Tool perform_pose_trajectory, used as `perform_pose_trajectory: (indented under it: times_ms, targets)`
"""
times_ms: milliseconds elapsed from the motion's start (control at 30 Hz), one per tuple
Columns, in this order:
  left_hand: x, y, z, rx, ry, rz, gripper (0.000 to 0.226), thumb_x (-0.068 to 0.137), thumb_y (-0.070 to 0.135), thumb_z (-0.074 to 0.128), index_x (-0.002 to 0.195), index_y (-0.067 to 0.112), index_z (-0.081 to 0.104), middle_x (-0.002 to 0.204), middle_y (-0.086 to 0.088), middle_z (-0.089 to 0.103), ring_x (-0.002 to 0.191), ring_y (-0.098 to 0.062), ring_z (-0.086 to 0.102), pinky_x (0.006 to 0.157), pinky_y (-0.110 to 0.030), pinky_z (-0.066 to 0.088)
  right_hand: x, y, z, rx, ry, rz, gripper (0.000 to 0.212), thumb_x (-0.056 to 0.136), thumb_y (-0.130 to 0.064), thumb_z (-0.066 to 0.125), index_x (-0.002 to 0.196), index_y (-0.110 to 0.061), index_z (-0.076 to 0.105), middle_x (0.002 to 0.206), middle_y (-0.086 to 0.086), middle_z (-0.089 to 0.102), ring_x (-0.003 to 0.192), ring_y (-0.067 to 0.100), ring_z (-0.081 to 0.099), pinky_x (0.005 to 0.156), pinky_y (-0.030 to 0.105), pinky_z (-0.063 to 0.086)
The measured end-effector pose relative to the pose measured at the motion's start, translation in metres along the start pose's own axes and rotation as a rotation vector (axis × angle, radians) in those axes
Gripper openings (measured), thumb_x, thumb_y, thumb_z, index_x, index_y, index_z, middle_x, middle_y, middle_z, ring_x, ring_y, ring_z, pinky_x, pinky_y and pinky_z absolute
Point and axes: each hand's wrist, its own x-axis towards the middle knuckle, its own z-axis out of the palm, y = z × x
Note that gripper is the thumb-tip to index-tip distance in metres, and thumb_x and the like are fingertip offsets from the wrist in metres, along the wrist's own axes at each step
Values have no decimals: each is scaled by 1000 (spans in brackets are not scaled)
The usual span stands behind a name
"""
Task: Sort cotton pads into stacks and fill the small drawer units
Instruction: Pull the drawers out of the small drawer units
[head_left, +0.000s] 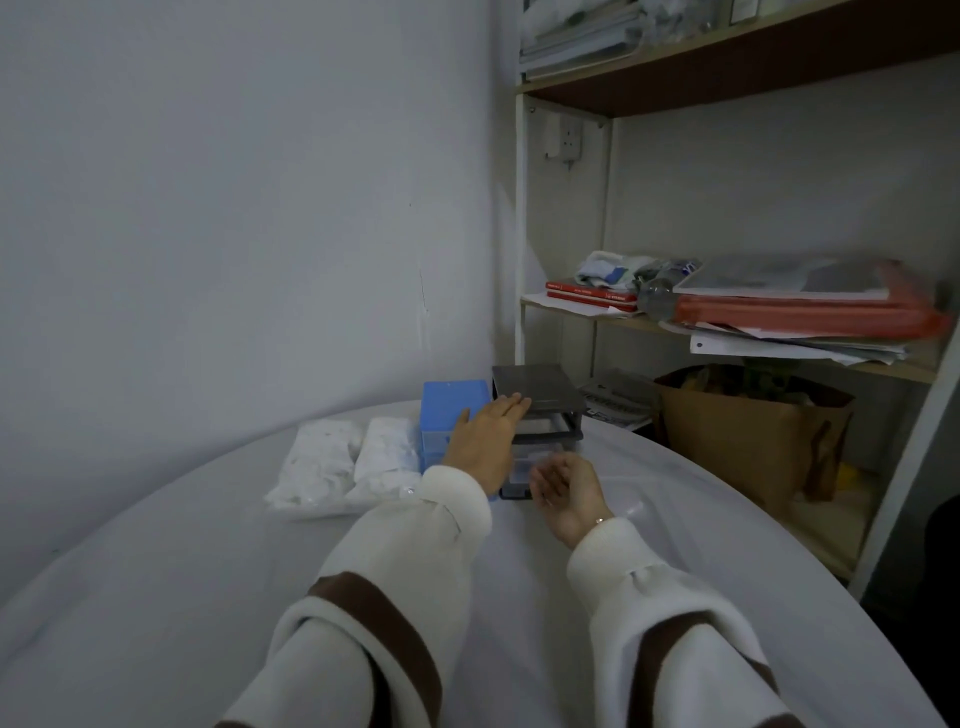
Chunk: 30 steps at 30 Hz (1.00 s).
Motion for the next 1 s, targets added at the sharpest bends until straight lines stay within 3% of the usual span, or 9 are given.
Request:
perform_pose_trajectory:
  times_ms: [233,600,767,833,900,1000]
  targets:
    - [-1,4,-5,25,-25,-9,78,88,-12,44,151,18,9,159,0,8,145,-16,10,117,-41,5,-22,4,-14,-100,145,-8,24,96,-11,49,73,-5,50,68,9,47,60,16,45,57,24,42]
    - [-4,14,-4,25,-48,-46,79,88,-13,44,151,16,6,159,-2,2,146,-16,5,117,-38,6,-66,-1,-47,-148,161,-19,20,96,-9,47,76,-6,47,70,8,46,58,15,43,49,22,45]
    - [-9,15,1,16,-14,-46,81,89,-11,41,150,14,-5,158,-2,-9,146,-16,-7,116,-41,-3,-87,-1,-62,-153,124,-18,12,95,-8,47,84,-4,48,72,9,45,59,16,43,55,26,42]
    - [-16,16,4,-156,106,-61,78,86,-14,41,150,12,5,159,-5,3,146,-19,2,117,-37,1,-94,0,-67,-139,116,-2,9,95,-7,47,87,-4,47,72,10,45,60,17,44,53,27,45]
    - [-27,15,6,-409,220,-118,65,84,-16,40,144,8,31,149,-12,31,139,-26,25,114,-30,16,-98,5,-68,-121,101,26,8,95,-6,48,87,-5,47,70,11,45,60,18,45,43,23,49]
    - [-52,10,8,-610,207,-252,42,90,-9,40,129,3,50,134,-14,47,127,-29,41,105,-29,29,-104,19,-63,-122,74,63,8,94,-5,48,86,-4,47,68,11,45,60,19,46,35,17,45]
